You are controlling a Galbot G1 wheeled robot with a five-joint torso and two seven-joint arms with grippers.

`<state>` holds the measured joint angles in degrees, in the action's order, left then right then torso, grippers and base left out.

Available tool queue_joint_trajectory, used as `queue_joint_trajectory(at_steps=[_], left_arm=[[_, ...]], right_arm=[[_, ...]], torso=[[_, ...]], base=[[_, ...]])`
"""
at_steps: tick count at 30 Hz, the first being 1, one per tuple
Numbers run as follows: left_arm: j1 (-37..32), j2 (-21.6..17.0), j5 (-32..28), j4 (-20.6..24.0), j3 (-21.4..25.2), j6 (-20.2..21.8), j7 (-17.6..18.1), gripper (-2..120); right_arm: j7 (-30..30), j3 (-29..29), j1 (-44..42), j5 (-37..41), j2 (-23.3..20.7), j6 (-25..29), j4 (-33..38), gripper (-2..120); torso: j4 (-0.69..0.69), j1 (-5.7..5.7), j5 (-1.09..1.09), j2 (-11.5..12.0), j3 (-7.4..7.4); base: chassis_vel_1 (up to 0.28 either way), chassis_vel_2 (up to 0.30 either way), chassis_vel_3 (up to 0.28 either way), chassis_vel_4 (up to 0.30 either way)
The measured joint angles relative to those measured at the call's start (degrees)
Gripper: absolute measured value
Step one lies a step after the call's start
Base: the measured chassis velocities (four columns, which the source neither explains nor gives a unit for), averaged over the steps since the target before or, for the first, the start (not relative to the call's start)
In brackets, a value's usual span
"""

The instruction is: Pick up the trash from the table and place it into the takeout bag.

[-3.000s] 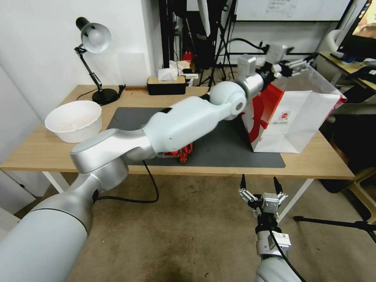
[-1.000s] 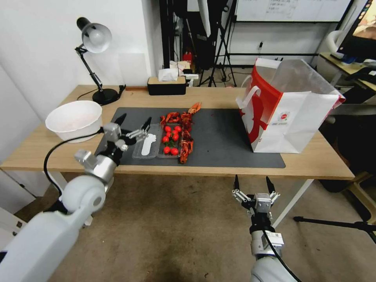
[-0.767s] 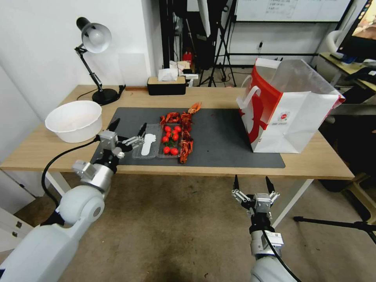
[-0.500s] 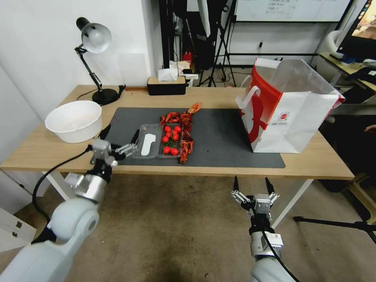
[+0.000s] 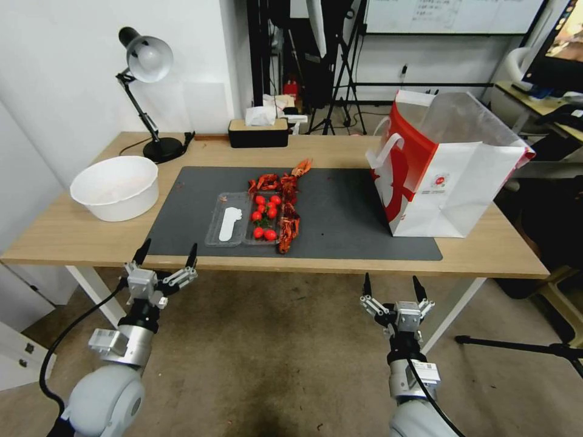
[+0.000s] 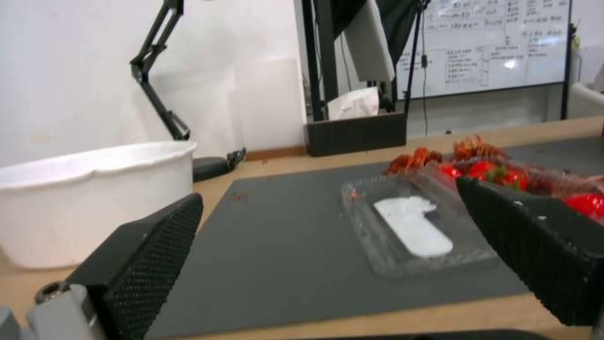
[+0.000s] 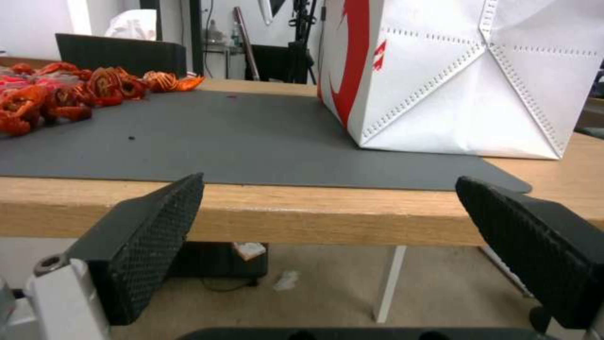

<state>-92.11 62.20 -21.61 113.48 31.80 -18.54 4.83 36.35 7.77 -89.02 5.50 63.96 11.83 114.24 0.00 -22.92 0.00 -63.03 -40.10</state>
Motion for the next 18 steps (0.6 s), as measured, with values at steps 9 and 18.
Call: queue_joint_trajectory(at_steps=[9,18], left_arm=[[-1.25,0.79,0.42,-2.70,1.21,-2.46,-1.00,100],[-1.86,0.79,1.00,-5.11,1.66,-4.61,-3.62,100]], right_arm=[[0.04,0.02,-0.23,-0.07,0.07,0.00,-0.09,100],[0.04,-0.07,-0.23,-0.15,0.09,-0.02,-0.27,100]], torso=[[0.00,0.00,0.00,0.00,-0.01],[0.00,0.00,0.00,0.00,-0.01]], base=[[0.000,0.000,0.000,0.000],[0.000,0.000,0.000,0.000]])
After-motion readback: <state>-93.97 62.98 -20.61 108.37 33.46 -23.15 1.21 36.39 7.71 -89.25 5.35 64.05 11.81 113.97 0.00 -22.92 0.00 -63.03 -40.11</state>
